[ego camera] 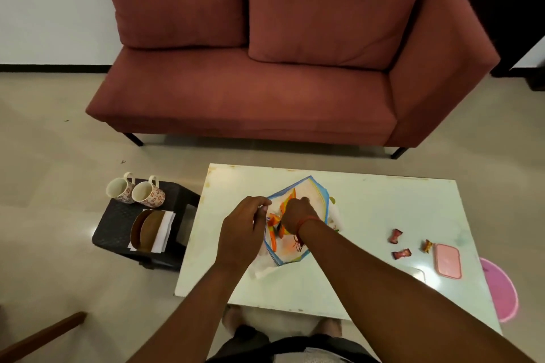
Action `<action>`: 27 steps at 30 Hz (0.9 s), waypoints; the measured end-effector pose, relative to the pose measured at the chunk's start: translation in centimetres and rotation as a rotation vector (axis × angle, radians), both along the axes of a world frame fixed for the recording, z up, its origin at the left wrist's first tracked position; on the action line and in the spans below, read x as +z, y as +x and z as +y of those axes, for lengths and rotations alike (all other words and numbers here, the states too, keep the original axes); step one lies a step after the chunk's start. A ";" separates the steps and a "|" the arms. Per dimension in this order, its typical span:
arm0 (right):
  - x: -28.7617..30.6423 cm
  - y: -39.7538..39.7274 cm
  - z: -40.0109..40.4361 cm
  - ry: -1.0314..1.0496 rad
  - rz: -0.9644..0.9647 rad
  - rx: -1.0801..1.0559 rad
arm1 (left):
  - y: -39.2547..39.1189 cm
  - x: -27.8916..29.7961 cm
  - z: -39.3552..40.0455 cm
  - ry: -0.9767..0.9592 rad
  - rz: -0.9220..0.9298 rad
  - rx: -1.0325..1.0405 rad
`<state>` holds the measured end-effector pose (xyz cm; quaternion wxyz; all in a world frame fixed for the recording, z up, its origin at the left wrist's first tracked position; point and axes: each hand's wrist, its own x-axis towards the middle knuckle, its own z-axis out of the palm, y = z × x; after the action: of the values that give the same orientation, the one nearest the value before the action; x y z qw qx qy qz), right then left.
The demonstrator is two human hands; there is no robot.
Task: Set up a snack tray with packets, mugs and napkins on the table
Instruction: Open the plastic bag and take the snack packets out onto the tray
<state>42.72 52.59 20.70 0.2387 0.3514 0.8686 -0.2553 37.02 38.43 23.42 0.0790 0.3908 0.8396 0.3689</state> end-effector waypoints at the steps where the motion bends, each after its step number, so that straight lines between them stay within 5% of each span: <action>1: 0.0 0.3 0.6 0.009 0.025 -0.036 | 0.3 0.1 0.4 0.000 0.005 0.012; 7: 0.8 1.5 0.9 0.122 0.153 0.060 | 0.8 0.2 1.6 0.007 0.020 0.048; 12: 3.1 1.9 -0.5 0.228 0.473 0.057 | -0.1 -0.8 1.4 -0.003 -0.024 0.093; 21: 7.0 2.6 2.3 0.193 0.950 -0.402 | -3.7 -2.5 -1.0 -0.067 -0.069 0.205; 27: 2.5 2.9 4.3 0.134 0.906 -0.753 | -6.5 -3.5 -3.6 -0.123 -0.040 0.257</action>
<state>45.63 56.90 23.22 -0.2854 0.5057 0.7139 -0.3914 30.48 34.84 19.90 0.0715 0.2670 0.9020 0.3316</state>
